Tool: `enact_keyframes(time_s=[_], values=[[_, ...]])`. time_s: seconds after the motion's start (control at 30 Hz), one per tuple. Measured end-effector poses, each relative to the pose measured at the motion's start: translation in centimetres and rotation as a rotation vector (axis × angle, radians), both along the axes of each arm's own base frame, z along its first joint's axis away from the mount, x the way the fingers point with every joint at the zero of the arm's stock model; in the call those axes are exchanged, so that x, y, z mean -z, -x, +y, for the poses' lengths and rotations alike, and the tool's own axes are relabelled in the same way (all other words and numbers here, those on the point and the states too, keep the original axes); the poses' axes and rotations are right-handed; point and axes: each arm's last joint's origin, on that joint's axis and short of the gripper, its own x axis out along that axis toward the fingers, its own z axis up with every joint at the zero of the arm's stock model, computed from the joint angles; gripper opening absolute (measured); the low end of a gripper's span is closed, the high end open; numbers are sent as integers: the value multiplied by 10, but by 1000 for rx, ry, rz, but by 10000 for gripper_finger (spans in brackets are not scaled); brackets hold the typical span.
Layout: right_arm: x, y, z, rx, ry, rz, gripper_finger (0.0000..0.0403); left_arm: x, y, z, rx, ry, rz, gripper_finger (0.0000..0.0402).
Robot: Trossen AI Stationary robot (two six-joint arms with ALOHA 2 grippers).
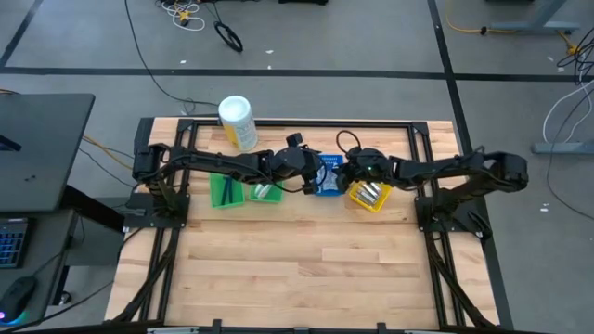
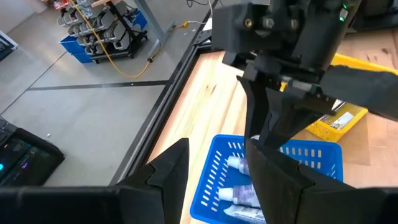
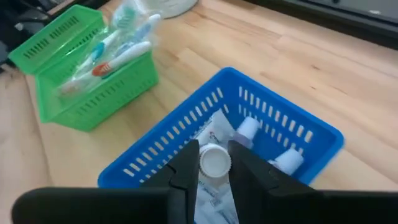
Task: Pick & Place Travel size toiletries
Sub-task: Put the purple toothpaste into the blue bin, then return to Home Position
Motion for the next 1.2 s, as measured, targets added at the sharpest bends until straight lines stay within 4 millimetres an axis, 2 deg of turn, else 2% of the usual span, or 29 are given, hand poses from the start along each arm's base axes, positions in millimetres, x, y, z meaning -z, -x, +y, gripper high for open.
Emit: enact_keyframes(time_s=[0.27,0.43,0.57,0.7,0.87,1.1,1.2], values=[[6,-8,-1,-76,20,-15,131,0,0,0,1,-1,2,169],[6,-5,-5,59,143,39,169,0,0,0,1,-2,3,169],[5,-4,-8,121,217,73,178,0,1,0,0,1,7,169],[-3,-2,-5,86,269,65,179,-6,9,-3,-21,54,20,169],[-27,5,9,5,354,22,179,-32,37,-7,-72,148,34,169],[-73,31,35,-98,468,-115,176,-83,103,-11,-176,192,41,169],[-89,45,45,-127,491,-194,156,-100,131,-13,-192,210,36,169]])
